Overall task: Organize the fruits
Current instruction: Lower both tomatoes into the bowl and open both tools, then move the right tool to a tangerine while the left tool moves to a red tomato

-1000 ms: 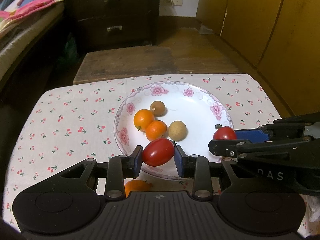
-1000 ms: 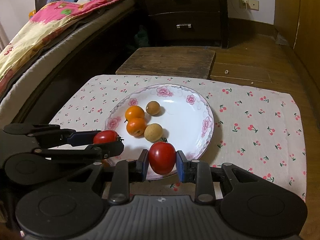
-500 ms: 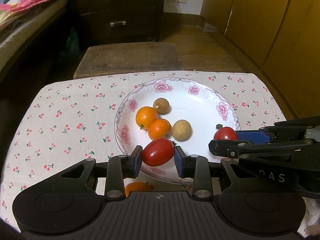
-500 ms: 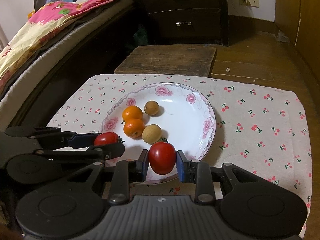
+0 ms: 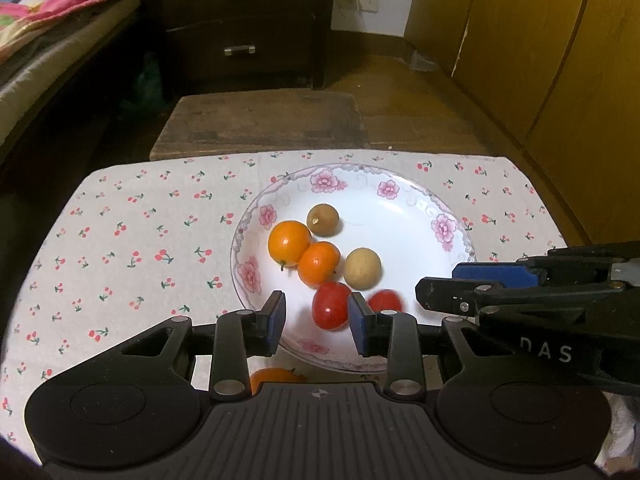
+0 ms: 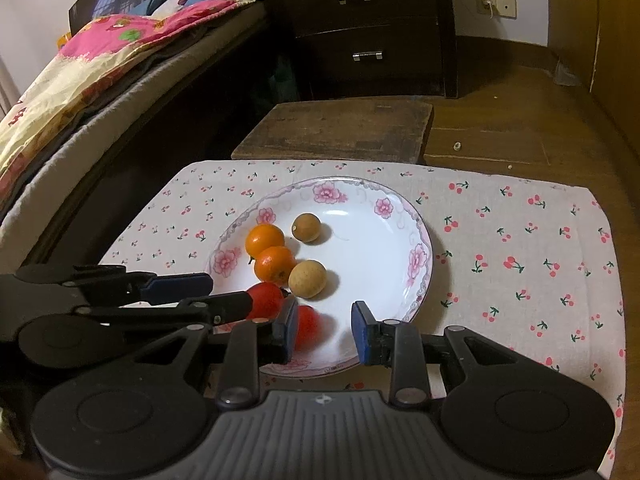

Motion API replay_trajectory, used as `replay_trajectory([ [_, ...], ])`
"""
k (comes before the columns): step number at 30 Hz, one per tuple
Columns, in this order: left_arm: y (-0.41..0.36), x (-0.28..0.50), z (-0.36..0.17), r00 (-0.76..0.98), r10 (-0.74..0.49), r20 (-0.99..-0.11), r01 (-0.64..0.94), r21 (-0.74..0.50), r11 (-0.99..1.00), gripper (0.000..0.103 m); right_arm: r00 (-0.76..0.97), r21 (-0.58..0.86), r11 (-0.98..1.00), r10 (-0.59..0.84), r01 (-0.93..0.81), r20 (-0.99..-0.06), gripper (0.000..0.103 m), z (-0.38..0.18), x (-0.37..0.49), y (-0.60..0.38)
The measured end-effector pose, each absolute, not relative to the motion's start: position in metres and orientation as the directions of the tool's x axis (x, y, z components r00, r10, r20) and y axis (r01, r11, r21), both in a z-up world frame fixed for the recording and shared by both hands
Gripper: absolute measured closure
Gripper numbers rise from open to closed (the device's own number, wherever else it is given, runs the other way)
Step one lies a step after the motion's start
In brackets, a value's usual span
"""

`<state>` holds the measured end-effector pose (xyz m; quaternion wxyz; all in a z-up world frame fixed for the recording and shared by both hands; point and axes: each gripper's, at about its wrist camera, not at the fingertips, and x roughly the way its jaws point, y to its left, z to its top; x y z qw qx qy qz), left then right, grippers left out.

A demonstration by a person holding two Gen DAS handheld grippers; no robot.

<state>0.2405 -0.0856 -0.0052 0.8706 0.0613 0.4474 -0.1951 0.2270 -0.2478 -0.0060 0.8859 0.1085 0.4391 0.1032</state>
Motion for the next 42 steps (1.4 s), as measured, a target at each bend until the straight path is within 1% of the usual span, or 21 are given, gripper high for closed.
replay_trajectory([
  [14,-0.068,0.242,0.007,0.548,-0.275,-0.790,0.357,-0.077,0.931,0.059,0.596,0.289,0.952,0.292,-0.103,-0.748,0.072,0.000,0.221,-0.241],
  [27,-0.045,0.235,0.007,0.552,-0.247,-0.796,0.322,-0.070,0.944,0.058,0.582,0.290,0.947,0.316,-0.140,-0.749,0.072,0.002,0.214,-0.224],
  [42,-0.013,0.223,0.004,0.546,-0.218,-0.809,0.275,-0.073,0.959,0.056,0.531,0.292,0.925,0.379,-0.244,-0.758,0.072,-0.001,0.198,-0.179],
])
